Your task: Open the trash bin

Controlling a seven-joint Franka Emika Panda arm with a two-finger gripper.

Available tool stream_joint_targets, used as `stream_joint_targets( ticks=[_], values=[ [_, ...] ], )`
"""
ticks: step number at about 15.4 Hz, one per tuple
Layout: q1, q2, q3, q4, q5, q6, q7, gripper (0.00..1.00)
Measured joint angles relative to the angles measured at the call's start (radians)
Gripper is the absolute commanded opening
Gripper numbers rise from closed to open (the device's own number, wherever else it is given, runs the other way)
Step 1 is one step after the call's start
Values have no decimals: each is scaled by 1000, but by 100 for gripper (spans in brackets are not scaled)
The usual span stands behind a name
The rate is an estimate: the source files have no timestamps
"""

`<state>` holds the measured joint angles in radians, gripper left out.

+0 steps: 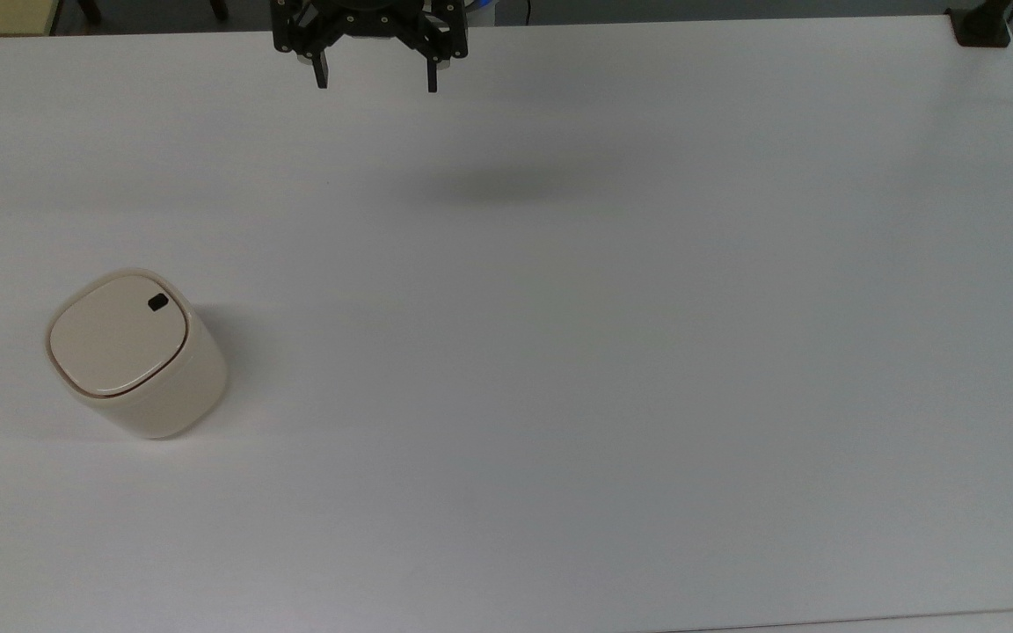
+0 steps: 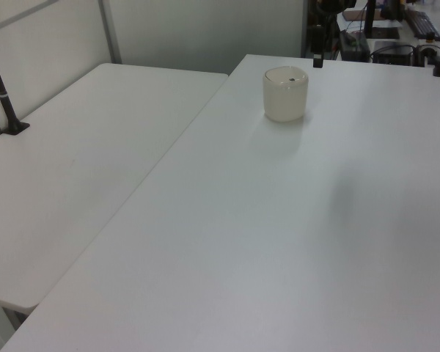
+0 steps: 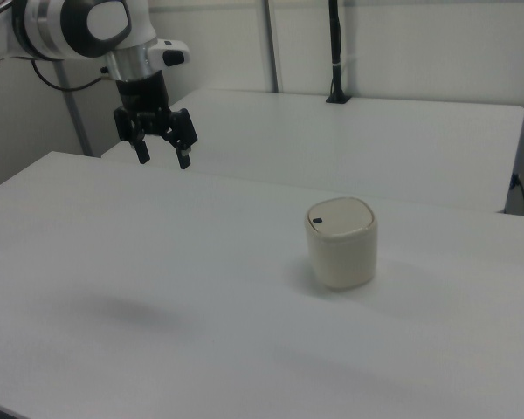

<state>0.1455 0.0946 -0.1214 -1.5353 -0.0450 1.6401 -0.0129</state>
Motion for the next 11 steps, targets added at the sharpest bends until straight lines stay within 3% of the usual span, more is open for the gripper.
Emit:
stream_joint_targets(
  ticks=[9,11],
  values=[
    [0,0,0,0,0,0,0,100],
    [0,0,0,0,0,0,0,87]
  ],
)
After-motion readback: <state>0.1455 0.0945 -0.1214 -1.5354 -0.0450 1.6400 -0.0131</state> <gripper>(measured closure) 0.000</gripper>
